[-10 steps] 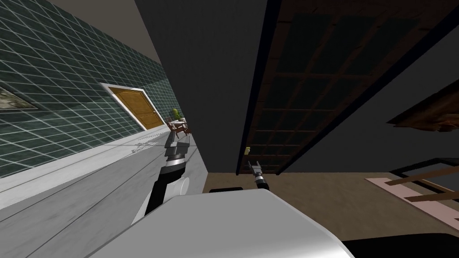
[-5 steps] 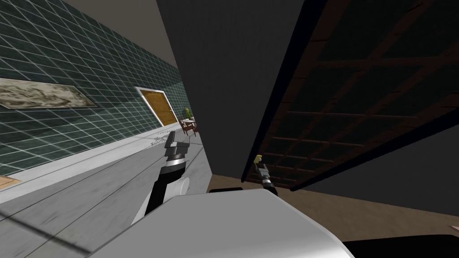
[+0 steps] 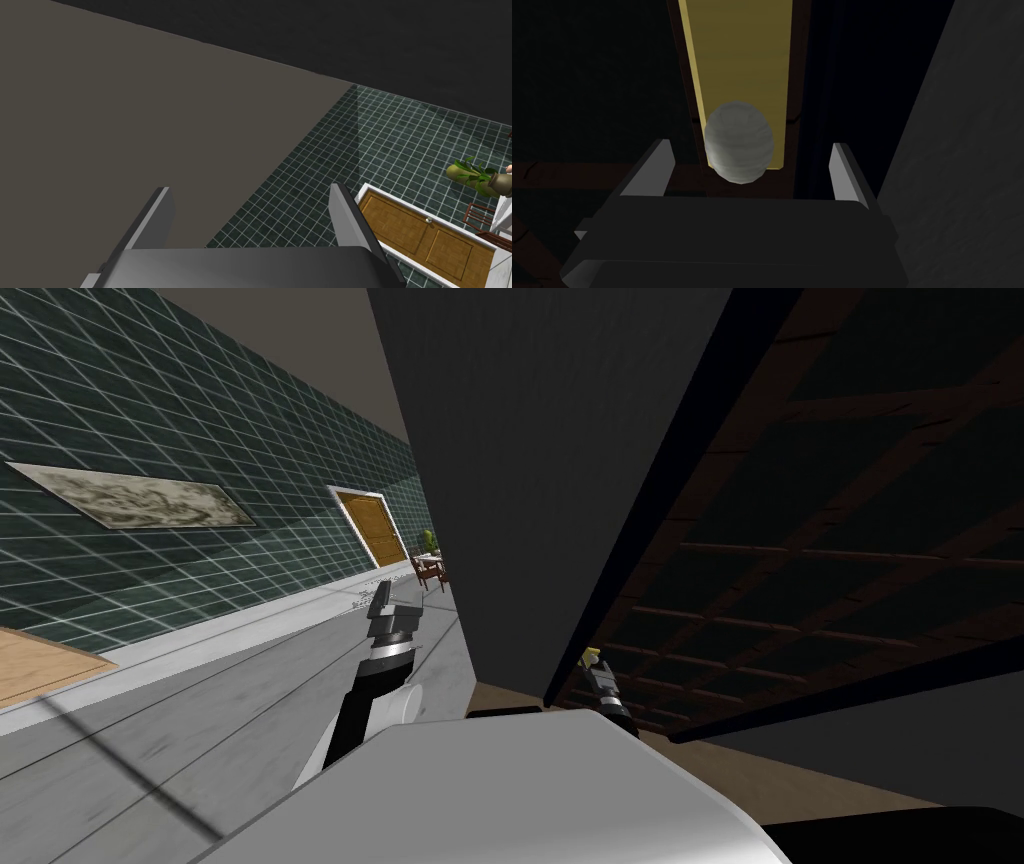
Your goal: Pull the door open
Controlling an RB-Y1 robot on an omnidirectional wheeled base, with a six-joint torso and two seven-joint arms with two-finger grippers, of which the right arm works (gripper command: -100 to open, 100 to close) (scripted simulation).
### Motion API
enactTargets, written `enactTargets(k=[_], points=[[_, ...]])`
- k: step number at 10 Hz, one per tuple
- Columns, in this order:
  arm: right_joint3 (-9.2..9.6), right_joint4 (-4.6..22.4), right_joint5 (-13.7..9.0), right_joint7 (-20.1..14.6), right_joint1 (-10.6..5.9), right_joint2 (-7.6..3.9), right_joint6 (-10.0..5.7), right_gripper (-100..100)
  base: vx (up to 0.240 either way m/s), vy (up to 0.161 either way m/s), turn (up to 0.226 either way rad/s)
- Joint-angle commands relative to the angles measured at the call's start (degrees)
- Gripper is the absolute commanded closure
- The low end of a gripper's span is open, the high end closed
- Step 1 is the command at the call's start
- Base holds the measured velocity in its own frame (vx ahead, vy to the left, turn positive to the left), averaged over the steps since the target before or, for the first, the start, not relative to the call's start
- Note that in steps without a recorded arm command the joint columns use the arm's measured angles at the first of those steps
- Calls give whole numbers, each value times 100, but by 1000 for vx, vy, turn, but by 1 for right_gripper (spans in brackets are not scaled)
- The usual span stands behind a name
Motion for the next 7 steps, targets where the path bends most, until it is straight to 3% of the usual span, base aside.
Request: enactTargets(k=[1, 2, 7], points=[[0, 0, 0, 0, 0, 0, 0, -100, 1, 9, 0], [0, 0, 0, 0, 0, 0, 0, 100, -12, 6, -6], [0, 0, 0, 0, 0, 0, 0, 100, -1, -4, -4]])
